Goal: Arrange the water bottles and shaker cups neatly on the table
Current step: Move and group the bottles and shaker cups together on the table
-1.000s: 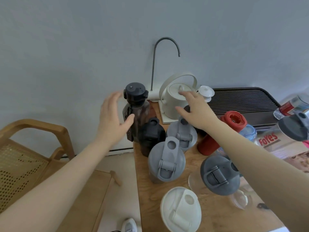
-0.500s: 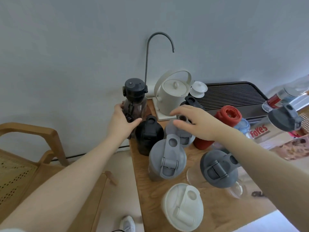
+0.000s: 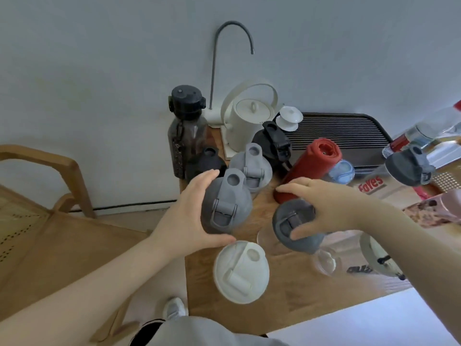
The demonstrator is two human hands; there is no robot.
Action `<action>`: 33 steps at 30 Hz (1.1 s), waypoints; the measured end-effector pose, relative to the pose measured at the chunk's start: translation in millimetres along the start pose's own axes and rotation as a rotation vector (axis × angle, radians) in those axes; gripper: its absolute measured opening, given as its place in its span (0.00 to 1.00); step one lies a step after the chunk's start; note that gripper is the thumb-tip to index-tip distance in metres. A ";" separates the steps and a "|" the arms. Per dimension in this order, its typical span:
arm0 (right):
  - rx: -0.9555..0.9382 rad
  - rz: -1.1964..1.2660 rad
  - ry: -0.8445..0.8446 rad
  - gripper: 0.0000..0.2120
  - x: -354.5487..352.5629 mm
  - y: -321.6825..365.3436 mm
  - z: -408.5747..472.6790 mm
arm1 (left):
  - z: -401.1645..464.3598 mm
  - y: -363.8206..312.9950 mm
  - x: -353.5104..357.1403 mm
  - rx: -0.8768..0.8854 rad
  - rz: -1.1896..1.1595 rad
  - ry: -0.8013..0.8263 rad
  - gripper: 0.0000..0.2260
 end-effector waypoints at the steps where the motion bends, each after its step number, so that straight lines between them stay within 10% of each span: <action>1: -0.010 0.006 0.034 0.45 7.5 -2.5 -1.9 | -1.4 -2.7 4.9 -0.033 0.016 -0.015 0.50; 17: -0.164 -0.312 -0.146 0.43 68.8 2.2 -37.1 | -35.1 -36.6 38.2 -0.365 0.110 -0.279 0.44; 21: -0.157 -0.308 -0.149 0.45 76.7 -0.8 -42.8 | -55.4 -71.2 61.4 -0.105 0.521 -0.441 0.25; 27: -0.232 -0.256 -0.162 0.48 61.0 3.5 -50.4 | -53.9 -67.6 115.1 -0.145 0.781 0.059 0.32; 33: -0.250 -0.064 -0.399 0.36 19.6 3.8 -30.7 | -52.8 -67.9 112.8 -0.149 0.770 0.144 0.32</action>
Point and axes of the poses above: each hand's wrist, its own z-axis towards the middle knuckle, its own x-axis out of the palm, y = z × x, the point moved 4 cm from there along z, towards the middle knuckle, and after that the axes turned 9 degrees about y, right-handed, at the moved point
